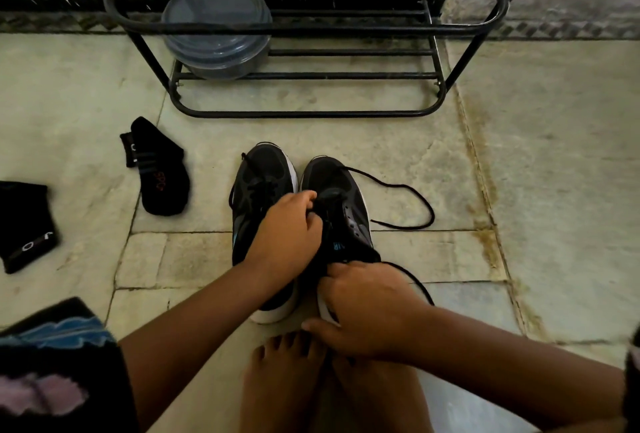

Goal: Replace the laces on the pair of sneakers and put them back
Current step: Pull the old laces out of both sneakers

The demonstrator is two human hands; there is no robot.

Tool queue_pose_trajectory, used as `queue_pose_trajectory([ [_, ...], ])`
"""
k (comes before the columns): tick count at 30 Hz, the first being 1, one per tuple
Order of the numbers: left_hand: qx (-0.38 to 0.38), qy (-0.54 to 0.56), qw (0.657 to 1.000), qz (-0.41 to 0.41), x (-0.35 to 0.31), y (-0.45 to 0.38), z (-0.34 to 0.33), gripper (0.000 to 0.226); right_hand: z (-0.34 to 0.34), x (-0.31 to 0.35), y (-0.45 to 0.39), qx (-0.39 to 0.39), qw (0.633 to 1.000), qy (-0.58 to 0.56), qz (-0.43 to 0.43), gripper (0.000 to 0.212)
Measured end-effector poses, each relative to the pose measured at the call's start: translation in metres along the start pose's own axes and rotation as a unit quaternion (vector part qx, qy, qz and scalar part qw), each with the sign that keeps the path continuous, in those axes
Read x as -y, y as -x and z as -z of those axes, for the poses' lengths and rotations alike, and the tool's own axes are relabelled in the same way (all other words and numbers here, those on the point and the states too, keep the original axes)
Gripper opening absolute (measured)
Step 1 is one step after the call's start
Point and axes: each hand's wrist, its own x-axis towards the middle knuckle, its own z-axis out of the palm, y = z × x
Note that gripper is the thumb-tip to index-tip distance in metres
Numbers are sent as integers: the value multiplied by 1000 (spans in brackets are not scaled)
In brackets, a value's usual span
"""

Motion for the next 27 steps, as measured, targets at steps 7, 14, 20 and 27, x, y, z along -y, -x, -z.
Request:
queue_pose_trajectory([
  [7,10,-23,1000,-6,-3,-15,-1,11,-33,-7,-7,-64,997,-24,24,31],
  [14,36,-80,996,14,-6,-21,-4,9,-38,-12,-7,-93,994,-44,34,28],
  [20,82,67,988,116,-17,-25,-6,14,-36,-15,-5,-121,985,-121,9,15],
  [27,62,202,967,141,-25,-28,6,15,-34,-14,-6,-109,986,-129,-1,15],
])
